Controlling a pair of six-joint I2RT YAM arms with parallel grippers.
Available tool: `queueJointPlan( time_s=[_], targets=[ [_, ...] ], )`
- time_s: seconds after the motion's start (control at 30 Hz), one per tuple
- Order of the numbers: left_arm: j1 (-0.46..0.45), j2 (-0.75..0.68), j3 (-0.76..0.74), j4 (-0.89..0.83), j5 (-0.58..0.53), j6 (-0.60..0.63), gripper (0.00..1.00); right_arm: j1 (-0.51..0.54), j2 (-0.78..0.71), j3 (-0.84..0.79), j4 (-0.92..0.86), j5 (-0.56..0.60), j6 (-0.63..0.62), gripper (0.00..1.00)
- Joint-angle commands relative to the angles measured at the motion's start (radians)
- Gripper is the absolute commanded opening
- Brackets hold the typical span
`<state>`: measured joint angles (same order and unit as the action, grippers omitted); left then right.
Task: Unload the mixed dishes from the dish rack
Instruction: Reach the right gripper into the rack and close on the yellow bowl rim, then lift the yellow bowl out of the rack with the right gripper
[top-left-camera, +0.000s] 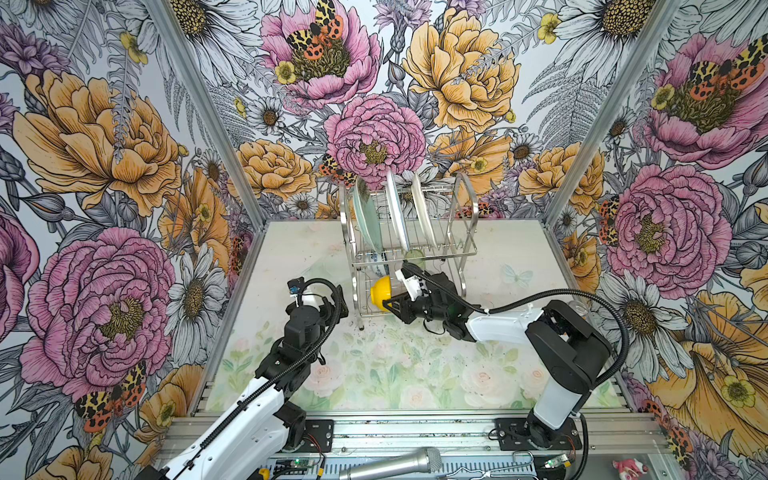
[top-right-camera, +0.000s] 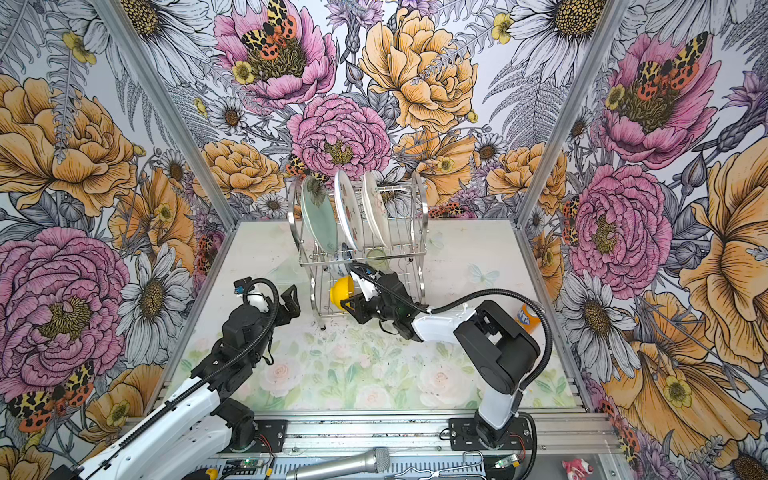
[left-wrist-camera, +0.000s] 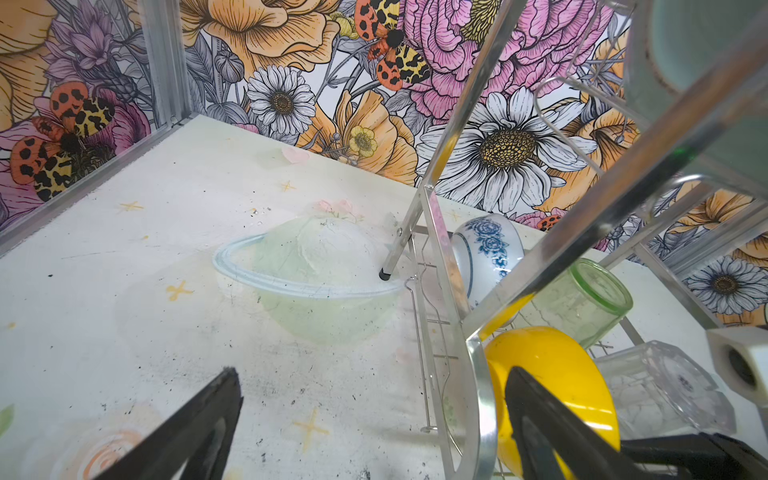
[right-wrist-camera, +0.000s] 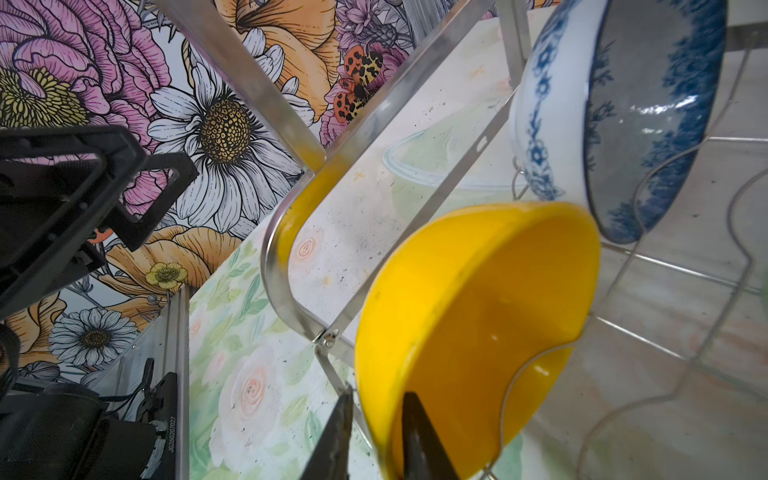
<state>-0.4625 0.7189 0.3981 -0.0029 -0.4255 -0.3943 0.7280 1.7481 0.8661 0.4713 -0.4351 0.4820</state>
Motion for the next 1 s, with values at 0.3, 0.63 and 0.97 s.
queueJointPlan(
  time_s=[0.3,0.63,0.97],
  targets=[
    [0.002,-0.018,-0.019,0.018,0.014,0.003,0.99,0.005,0.048,0.057,0.049,-0.069,0.001,0.07],
    [0.001,-0.021,-0.019,0.020,0.014,0.002,0.99,0.008,0.068,0.084,0.088,-0.128,-0.004,0.00],
    [0.002,-0.025,-0.019,0.018,0.019,-0.001,0.99,0.020,0.077,0.118,0.103,-0.144,-0.008,0.00]
  ],
)
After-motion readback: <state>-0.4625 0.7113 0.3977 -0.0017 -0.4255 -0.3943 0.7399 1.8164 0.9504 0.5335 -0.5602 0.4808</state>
